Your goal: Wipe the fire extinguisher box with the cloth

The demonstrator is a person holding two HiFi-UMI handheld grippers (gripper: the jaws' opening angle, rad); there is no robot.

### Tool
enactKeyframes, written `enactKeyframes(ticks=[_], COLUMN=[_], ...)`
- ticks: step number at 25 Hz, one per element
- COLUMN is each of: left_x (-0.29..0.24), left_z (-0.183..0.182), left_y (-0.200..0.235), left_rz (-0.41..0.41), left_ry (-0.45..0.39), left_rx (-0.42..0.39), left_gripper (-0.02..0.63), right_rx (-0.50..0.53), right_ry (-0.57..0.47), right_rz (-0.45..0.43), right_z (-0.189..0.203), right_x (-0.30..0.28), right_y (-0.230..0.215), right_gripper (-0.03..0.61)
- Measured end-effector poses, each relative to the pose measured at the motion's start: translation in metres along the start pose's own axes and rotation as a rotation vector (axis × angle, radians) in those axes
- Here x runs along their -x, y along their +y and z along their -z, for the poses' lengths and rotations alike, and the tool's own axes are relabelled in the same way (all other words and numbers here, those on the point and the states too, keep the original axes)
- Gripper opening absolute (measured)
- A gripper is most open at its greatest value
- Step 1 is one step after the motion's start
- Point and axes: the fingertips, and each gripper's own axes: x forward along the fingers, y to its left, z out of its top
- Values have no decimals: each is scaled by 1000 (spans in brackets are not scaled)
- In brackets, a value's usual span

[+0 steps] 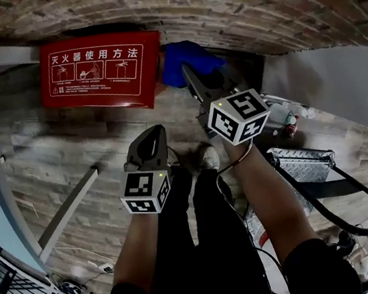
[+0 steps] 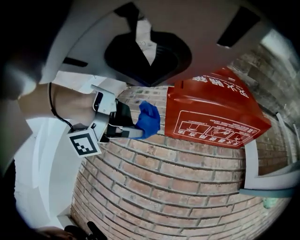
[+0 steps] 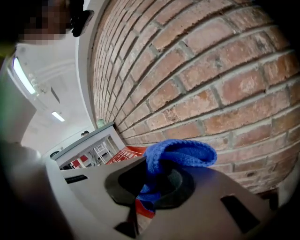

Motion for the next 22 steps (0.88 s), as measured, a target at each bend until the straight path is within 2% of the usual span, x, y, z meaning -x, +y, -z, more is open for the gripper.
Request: enactKeyframes(ticks=[7,13,16,22], left_x=[-59,-108,-128,-147], left_z=[58,94,108,111], left_y=[19,63,76,87], left_rz=[-21,-31,-41,-41], left_ry=[-11,-52,-63,-85], left_rx=[-5,20,34,28], left_gripper=[-6,-6,-6,-6], right_rx=[35,123,138,161], right_ry=[-91,-171,-174,-86], right_rz=[-121,-186,-188,-126], right_z=[42,79,99,159], right_x=[-59,-111,-124,-151], right_y=[-33,-60,-80,-117], right_gripper=[43,43,43,43])
